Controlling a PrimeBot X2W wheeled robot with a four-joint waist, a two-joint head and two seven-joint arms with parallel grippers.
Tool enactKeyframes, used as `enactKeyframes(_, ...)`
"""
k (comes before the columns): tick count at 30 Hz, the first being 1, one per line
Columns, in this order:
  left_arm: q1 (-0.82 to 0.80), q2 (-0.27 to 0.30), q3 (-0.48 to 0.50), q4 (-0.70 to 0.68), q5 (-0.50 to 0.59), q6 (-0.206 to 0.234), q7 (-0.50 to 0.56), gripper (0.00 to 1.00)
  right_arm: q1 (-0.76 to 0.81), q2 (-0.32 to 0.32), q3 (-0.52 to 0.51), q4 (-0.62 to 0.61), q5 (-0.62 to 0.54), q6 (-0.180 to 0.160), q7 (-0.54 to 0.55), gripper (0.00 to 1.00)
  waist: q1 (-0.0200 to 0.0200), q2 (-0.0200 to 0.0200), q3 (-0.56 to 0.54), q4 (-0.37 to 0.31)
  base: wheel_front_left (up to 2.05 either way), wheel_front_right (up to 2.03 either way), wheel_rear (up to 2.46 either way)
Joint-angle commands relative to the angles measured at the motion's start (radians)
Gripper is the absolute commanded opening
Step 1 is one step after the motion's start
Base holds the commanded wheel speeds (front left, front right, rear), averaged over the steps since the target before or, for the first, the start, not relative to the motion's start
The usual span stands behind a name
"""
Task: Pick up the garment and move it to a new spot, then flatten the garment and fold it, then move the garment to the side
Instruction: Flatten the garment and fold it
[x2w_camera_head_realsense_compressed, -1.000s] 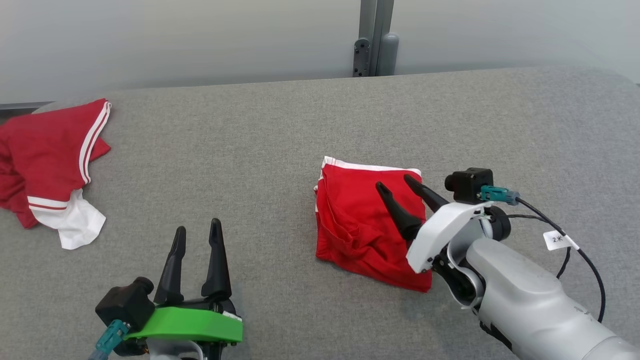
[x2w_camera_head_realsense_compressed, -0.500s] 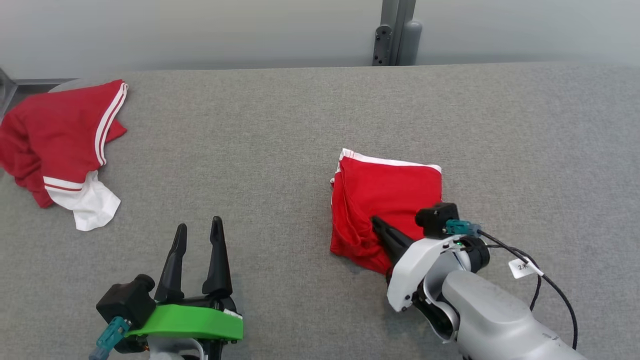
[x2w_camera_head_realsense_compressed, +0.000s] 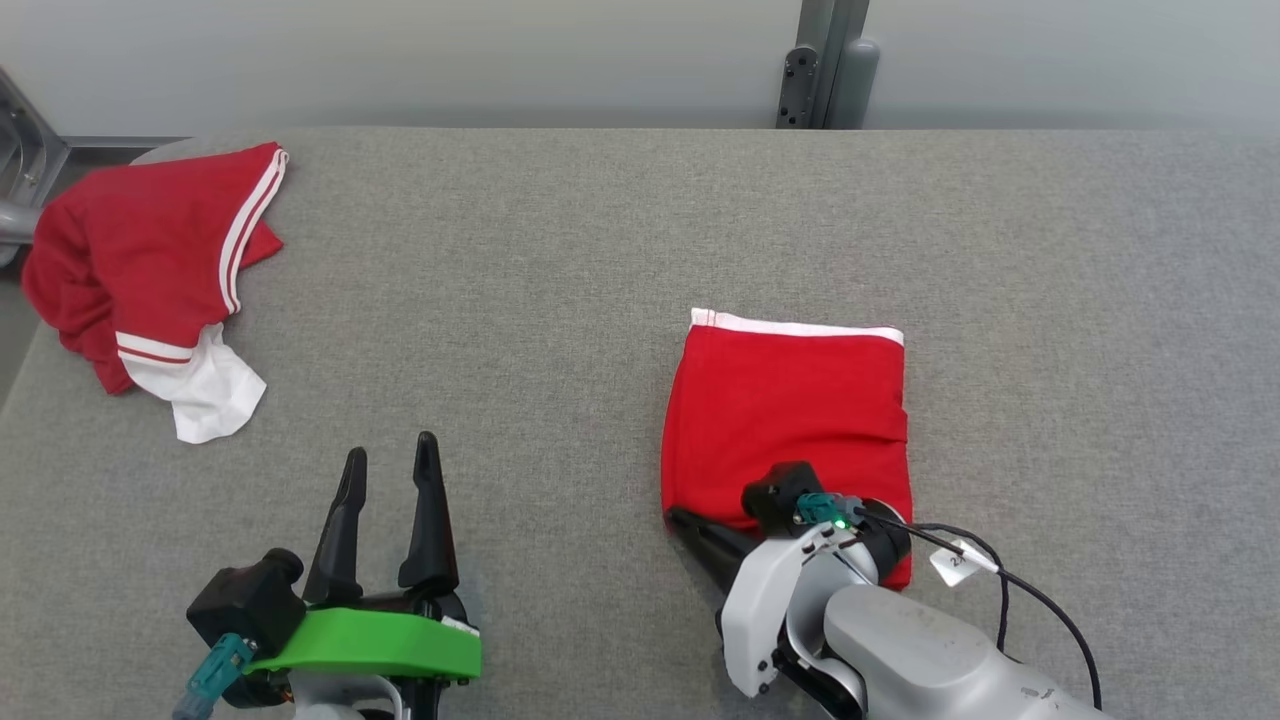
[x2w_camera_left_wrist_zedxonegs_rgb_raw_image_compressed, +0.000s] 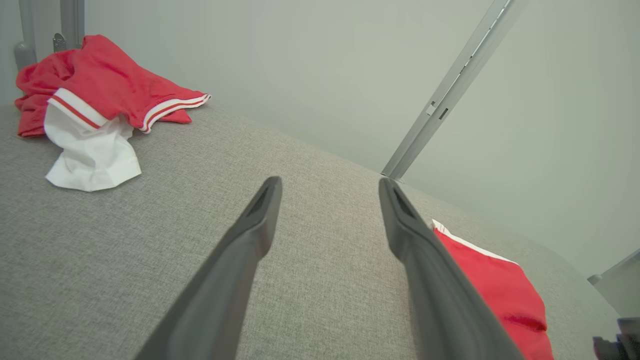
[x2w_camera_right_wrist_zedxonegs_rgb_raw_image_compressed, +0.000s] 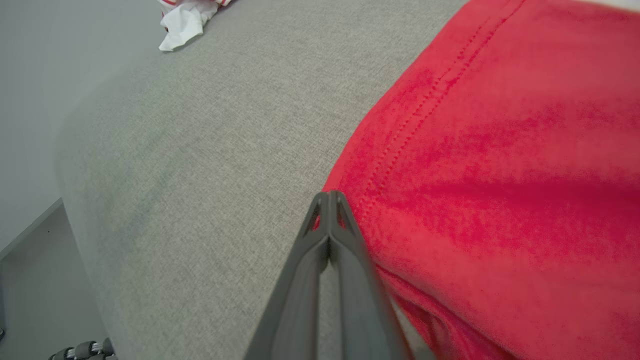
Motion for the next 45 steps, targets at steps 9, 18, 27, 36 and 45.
enactKeyframes(9, -0.016, 0.008, 0.013, 0.005, 0.011, -0.002, -0.004, 1.00, -0.018, -0.013, -0.108, -0.113, -0.109, -0.001, -0.004, 0.83, 0.0000, 0.0000, -0.014, -0.053, 0.00, 0.00, 0.00)
enactKeyframes(18, -0.036, 0.021, 0.012, 0.016, 0.055, 0.005, -0.004, 1.00, 0.125, -0.041, -0.466, -0.330, -0.334, -0.001, -0.004, 1.00, 0.0000, 0.0000, -0.041, -0.115, 0.00, 0.00, 0.00)
enactKeyframes(27, -0.040, 0.014, 0.029, 0.029, 0.089, 0.011, -0.004, 1.00, 0.326, -0.013, -0.856, -0.533, -0.529, -0.001, -0.004, 1.00, 0.0000, 0.0000, -0.064, -0.154, 0.00, 0.00, 0.00)
enactKeyframes(36, 0.012, 0.003, 0.055, 0.049, 0.123, 0.005, -0.003, 1.00, 0.482, 0.009, -0.973, -0.650, -0.602, -0.001, -0.004, 1.00, 0.0000, 0.0000, -0.083, -0.166, 0.00, 0.00, 0.00)
enactKeyframes(45, 0.069, -0.003, 0.094, 0.066, 0.151, -0.012, -0.003, 1.00, 0.550, 0.016, -0.987, -0.694, -0.587, -0.001, -0.004, 1.00, 0.0000, 0.0000, -0.090, -0.169, 0.00, 0.00, 0.00)
